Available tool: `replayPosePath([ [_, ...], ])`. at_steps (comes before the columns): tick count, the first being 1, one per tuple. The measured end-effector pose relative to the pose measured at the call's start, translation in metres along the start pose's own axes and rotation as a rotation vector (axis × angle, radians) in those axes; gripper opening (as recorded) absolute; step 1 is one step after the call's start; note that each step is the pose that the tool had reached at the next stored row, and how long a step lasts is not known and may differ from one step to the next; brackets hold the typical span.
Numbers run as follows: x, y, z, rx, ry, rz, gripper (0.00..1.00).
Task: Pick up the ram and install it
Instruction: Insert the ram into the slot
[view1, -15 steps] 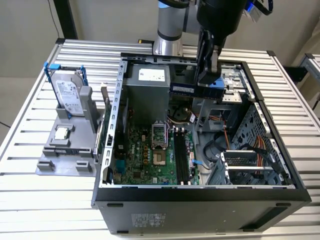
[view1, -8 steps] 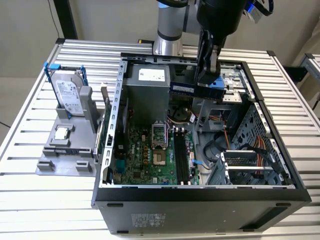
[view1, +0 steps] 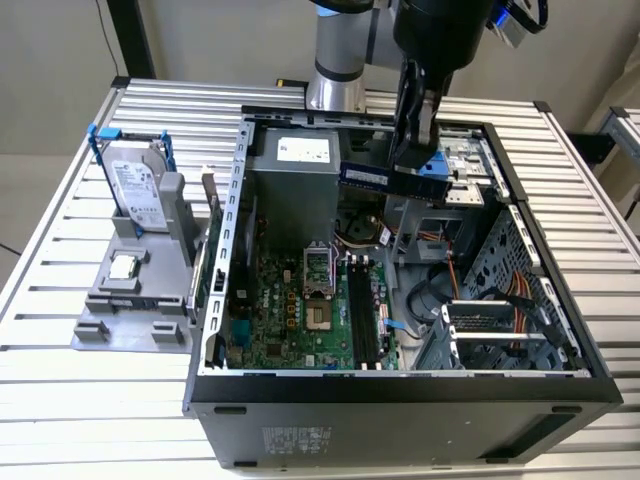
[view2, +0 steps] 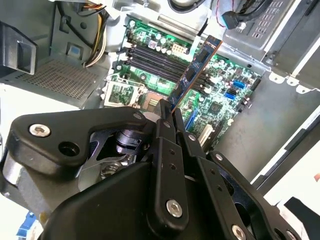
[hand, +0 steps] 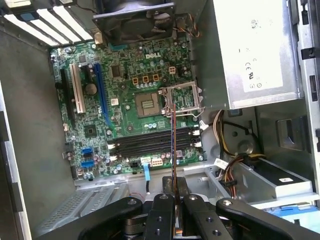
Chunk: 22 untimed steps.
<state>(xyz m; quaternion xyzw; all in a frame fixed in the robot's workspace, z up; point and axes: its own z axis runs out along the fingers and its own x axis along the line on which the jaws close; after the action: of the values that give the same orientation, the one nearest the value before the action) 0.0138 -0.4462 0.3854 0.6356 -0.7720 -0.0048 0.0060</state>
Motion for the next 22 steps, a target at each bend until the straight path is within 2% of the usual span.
replayPosePath([
  [22, 0.0, -0.0002, 0.0, -0.0002, -0.0011, 0.076, 0.0],
])
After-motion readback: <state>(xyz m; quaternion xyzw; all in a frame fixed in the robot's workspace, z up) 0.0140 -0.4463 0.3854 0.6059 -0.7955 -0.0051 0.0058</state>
